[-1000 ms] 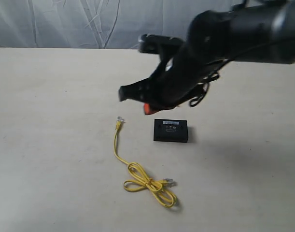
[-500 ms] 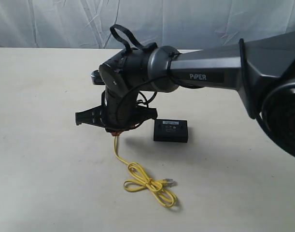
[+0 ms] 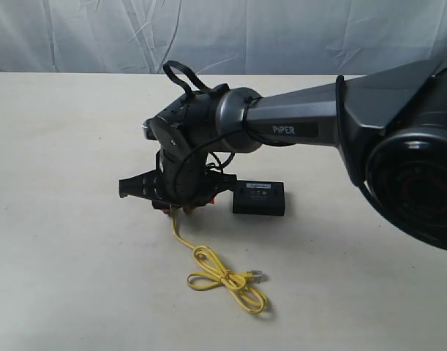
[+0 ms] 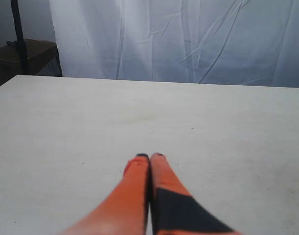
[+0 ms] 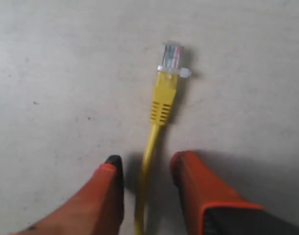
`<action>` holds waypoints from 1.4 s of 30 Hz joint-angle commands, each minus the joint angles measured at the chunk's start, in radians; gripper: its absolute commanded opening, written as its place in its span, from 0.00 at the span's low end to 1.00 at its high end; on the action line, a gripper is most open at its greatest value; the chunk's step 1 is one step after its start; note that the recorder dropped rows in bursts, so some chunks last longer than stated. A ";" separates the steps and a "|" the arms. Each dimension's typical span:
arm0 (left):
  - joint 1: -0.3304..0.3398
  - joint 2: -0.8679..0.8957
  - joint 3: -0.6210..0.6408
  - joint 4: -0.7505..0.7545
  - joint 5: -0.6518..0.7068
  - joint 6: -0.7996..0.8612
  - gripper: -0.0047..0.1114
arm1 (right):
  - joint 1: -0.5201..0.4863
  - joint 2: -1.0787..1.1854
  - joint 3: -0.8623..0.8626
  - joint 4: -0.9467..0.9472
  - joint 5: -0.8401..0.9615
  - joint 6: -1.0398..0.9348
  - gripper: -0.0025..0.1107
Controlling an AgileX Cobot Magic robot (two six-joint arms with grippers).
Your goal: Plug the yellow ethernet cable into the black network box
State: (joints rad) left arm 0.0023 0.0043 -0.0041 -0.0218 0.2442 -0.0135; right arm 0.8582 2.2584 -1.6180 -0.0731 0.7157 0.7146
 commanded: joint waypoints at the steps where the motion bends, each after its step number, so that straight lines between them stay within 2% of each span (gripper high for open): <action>1: 0.005 -0.004 0.004 0.005 -0.012 -0.003 0.04 | 0.002 -0.004 -0.002 -0.016 0.037 -0.007 0.05; 4: 0.005 -0.004 0.004 0.005 -0.012 -0.003 0.04 | 0.002 -0.023 -0.002 -0.006 0.060 -0.037 0.02; 11: 0.005 -0.004 0.004 0.013 -0.012 -0.003 0.04 | -0.031 -0.142 0.021 0.036 0.156 -0.286 0.02; 17: 0.005 -0.004 0.004 0.013 -0.012 -0.003 0.04 | -0.044 -0.291 0.187 0.039 0.082 -0.358 0.02; 21: 0.005 -0.004 0.004 0.022 -0.015 -0.003 0.04 | -0.068 -0.389 0.343 0.139 0.016 -0.452 0.02; 25: 0.005 -0.004 0.004 0.045 -0.092 -0.003 0.04 | -0.145 -0.494 0.472 0.259 -0.026 -0.565 0.02; 30: 0.005 -0.004 0.004 0.071 -0.214 -0.002 0.04 | -0.244 -0.593 0.599 0.242 -0.039 -0.628 0.02; 38: 0.005 -0.004 0.004 0.053 -0.417 -0.011 0.04 | -0.280 -0.625 0.711 0.225 -0.077 -0.715 0.02; 40: 0.005 -0.004 0.004 -0.006 -0.492 -0.029 0.04 | -0.280 -0.625 0.728 0.223 -0.098 -0.715 0.02; 42: 0.005 -0.004 0.004 -0.121 -0.496 -0.033 0.04 | -0.280 -0.625 0.736 0.223 -0.105 -0.715 0.02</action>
State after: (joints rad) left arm 0.0023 0.0043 -0.0041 -0.0233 -0.2033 -0.0300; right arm 0.5842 1.6455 -0.8946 0.1585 0.6354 0.0115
